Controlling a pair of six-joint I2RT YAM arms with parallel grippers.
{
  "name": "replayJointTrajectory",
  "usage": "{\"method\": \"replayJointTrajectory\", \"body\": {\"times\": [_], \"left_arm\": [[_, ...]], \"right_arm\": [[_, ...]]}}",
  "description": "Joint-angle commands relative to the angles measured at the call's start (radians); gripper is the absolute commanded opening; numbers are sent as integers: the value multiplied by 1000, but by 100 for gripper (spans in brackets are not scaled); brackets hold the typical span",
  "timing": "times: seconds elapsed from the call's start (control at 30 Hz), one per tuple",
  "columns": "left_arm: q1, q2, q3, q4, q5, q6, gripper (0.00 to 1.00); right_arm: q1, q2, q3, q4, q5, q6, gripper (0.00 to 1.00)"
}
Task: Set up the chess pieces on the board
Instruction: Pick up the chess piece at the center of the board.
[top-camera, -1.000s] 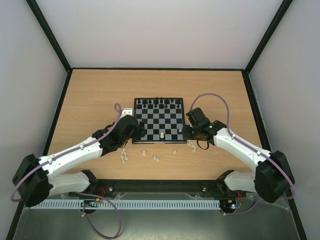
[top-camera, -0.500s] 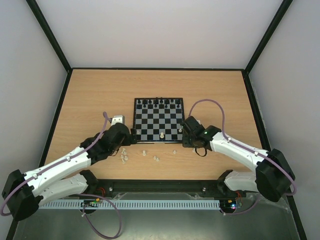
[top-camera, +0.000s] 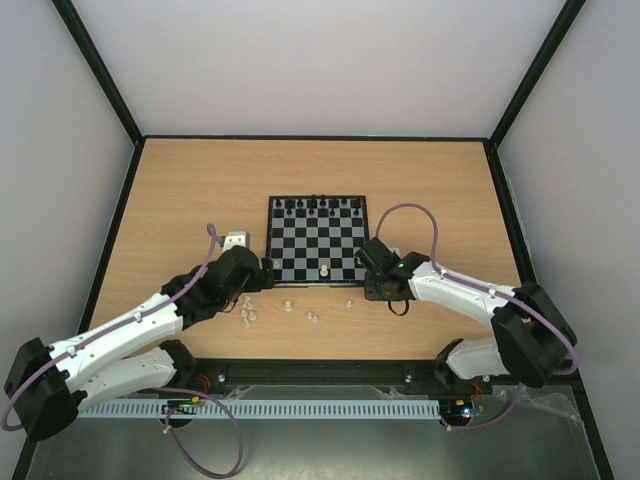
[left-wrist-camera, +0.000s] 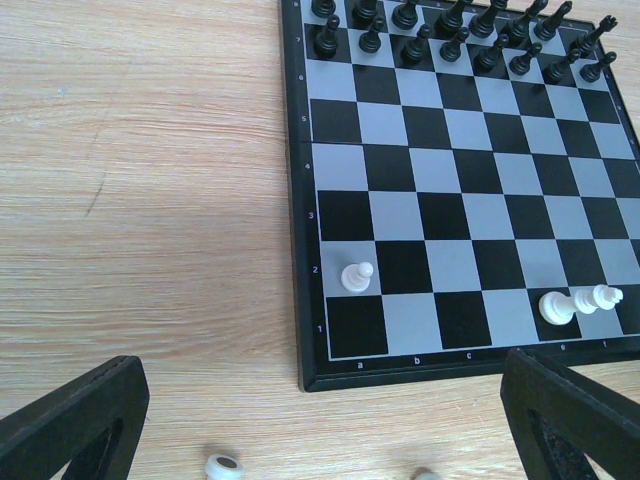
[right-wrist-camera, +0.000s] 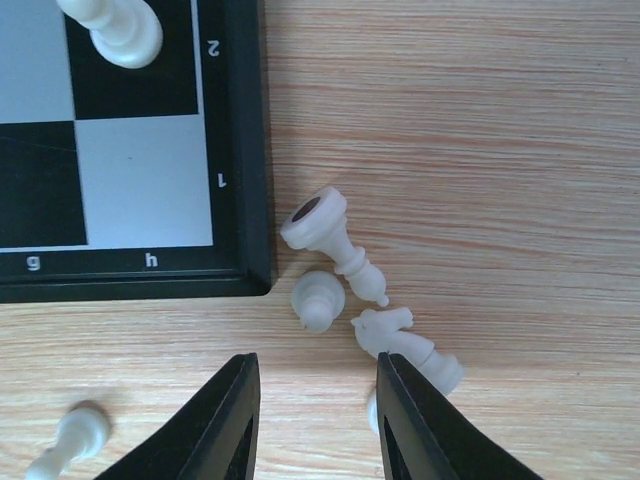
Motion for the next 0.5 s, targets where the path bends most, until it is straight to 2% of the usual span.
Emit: {"method": "replayJointTrajectory", "body": {"times": [0.0,0.27,0.47], "left_arm": [[-6,-10,-13,-9,-6,7,99],[-6,-7,-20,-1,-6,5,99],[-5,-7,-26,1,-9,4,100]], "right_arm": [[4,40,7,-10,46,1,32],[-11,67,33,4,40,-31,24],[-19,81,44,15,35,-47,21]]}}
